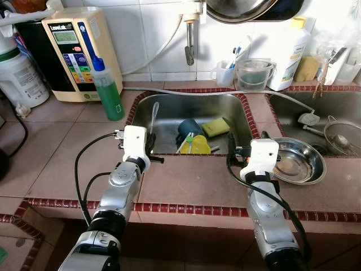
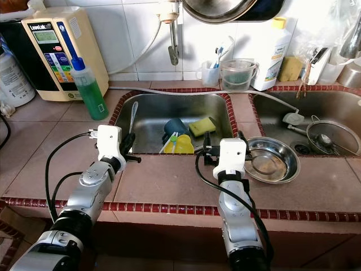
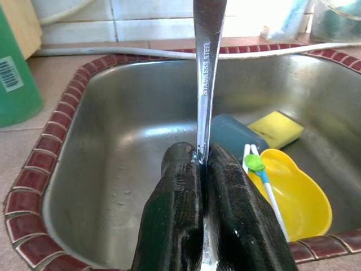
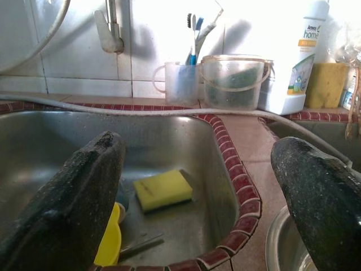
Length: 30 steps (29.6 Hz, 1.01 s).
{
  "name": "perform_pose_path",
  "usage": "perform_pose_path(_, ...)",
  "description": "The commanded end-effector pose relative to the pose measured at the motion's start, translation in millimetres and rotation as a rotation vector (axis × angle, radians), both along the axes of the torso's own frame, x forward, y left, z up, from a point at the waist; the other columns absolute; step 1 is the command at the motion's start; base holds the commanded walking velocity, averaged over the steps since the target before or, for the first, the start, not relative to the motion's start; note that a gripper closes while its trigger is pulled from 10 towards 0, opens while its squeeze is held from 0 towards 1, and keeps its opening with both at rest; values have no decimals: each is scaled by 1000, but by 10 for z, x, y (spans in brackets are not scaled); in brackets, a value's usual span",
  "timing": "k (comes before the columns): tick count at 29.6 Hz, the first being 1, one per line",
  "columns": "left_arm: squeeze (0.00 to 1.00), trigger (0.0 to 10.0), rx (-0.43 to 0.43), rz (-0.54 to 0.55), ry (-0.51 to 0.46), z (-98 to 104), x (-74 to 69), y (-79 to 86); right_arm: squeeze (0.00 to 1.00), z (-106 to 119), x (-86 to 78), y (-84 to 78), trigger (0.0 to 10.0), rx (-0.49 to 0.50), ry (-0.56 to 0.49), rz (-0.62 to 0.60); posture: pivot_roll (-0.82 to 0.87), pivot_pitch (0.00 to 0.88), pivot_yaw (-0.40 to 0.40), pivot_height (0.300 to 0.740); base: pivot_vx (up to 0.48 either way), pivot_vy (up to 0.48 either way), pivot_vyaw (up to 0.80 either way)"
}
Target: Kitchen organization
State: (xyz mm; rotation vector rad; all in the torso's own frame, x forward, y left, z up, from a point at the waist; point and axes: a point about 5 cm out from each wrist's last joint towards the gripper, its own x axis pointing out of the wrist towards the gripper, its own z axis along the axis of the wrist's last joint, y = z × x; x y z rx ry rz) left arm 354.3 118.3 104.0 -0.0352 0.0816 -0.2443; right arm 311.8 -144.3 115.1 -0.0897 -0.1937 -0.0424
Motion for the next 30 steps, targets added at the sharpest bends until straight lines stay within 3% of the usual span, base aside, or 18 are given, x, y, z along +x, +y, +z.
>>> perform_pose_path(1, 0, 10000, 20, -10, -20, 62, 33, -7, 0, 36, -15, 8, 10000, 7, -21, -5, -303, 0, 145, 740, 0, 0, 0)
perform_pose_path(11, 0, 10000, 20, -15, -41, 109, 53, -55, 0, 0, -21, 41, 10000, 15, -8, 7, -262, 0, 115, 740, 0, 0, 0)
perform_pose_path(21, 0, 10000, 23, 114, -66, 65, -54, 206, 0, 54, 135, 284, 10000, 17, 6, 134, -126, 0, 18, 740, 0, 0, 0)
perform_pose_path(30, 0, 10000, 30, 170, -77, 61, -116, 319, 0, 54, 184, 353, 10000, 16, 14, 182, -80, 0, -13, 740, 0, 0, 0)
